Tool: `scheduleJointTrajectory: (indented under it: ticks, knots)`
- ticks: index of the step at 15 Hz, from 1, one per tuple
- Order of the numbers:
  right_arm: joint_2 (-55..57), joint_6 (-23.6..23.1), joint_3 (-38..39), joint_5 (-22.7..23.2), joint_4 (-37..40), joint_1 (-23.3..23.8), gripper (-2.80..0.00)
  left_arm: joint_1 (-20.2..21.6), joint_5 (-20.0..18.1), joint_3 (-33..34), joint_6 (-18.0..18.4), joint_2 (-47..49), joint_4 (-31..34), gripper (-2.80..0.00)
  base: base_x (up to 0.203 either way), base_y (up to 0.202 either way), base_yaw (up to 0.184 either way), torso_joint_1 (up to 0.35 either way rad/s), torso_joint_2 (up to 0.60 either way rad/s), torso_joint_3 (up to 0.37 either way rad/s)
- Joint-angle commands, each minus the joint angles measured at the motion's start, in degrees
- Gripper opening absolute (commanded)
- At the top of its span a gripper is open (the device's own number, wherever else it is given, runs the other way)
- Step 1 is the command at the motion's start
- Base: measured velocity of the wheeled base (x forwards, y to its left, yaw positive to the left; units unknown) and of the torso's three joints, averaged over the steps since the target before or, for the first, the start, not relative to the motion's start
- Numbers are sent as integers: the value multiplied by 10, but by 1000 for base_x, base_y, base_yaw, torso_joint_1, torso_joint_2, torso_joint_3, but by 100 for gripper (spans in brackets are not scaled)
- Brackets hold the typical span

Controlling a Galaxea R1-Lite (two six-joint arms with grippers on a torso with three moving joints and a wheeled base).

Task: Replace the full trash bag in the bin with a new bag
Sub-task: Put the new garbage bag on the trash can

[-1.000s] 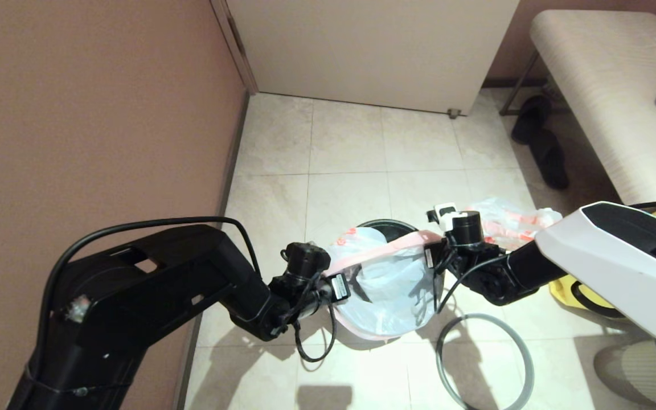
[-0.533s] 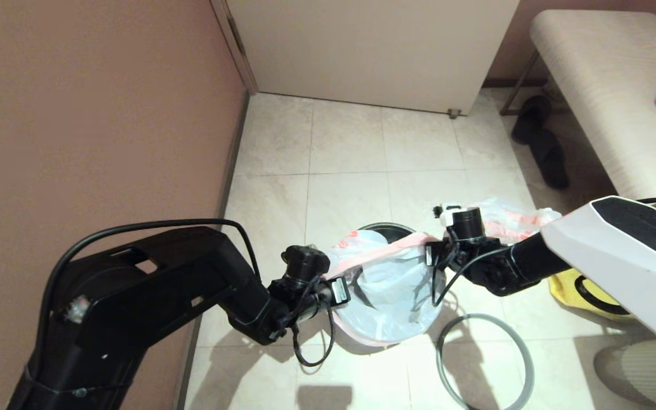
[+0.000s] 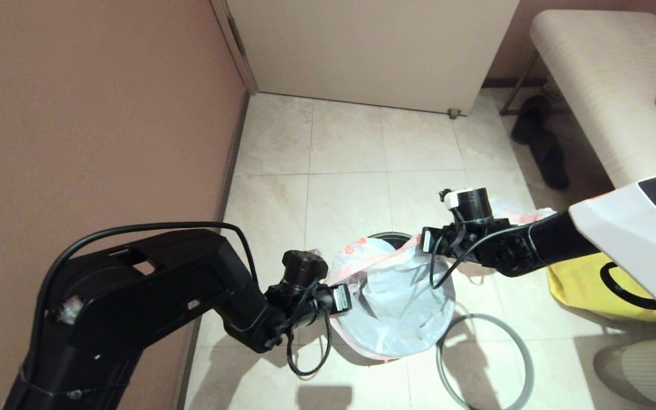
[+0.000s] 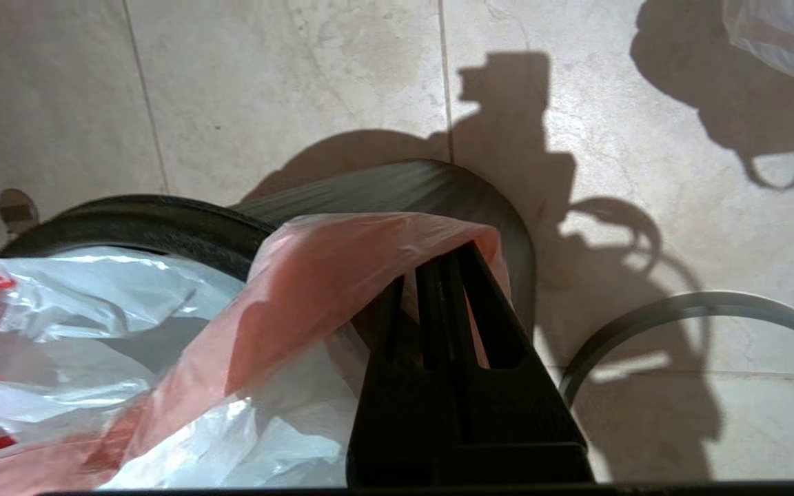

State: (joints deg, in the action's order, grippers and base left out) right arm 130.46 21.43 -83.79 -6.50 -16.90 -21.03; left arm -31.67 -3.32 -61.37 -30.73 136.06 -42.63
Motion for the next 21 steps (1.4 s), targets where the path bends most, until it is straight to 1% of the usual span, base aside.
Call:
scheduleJointTrajectory:
  ticks: [1, 3, 5, 6, 7, 8, 9, 12, 14, 16, 19, 21]
  knots:
    - [-5, 5, -15, 4, 14, 0, -280, 0, -2, 4, -2, -7, -3, -280, 0, 0, 0, 0, 0, 0]
    - [-1, 14, -13, 5, 15, -3, -280, 0, -3, 6, -2, -8, -3, -280, 0, 0, 0, 0, 0, 0]
    - [6, 17, -15, 11, 21, -4, -280, 0, -17, 21, -1, -14, -17, -280, 0, 0, 0, 0, 0, 0]
    - [9, 22, -15, 25, 28, -5, -280, 0, -25, 31, 9, -14, -40, -280, 0, 0, 0, 0, 0, 0]
    - [9, 45, -18, 48, 37, -7, -280, 0, -32, 44, 24, -13, -63, -280, 0, 0, 0, 0, 0, 0]
    - [9, 58, -26, 71, 53, -7, -280, 0, -38, 50, 29, -13, -76, -280, 0, 0, 0, 0, 0, 0]
    - [12, 65, -41, 83, 70, -8, -280, 0, -42, 51, 29, -13, -76, -280, 0, 0, 0, 0, 0, 0]
    - [40, 68, -83, 87, 96, -17, -280, 0, -48, 59, 30, -16, -78, -280, 0, 0, 0, 0, 0, 0]
    - [49, 68, -112, 88, 112, -24, -280, 0, -66, 64, 30, -18, -78, -280, 0, 0, 0, 0, 0, 0]
    - [48, 80, -139, 89, 139, -28, -280, 0, -66, 64, 30, -18, -78, -280, 0, 0, 0, 0, 0, 0]
    - [15, 93, -142, 89, 150, -25, -280, 1, -65, 60, 30, -16, -78, -280, 0, 0, 0, 0, 0, 0]
    - [-24, 108, -125, 107, 180, -27, -280, 1, -64, 58, 30, -15, -79, -280, 0, 0, 0, 0, 0, 0]
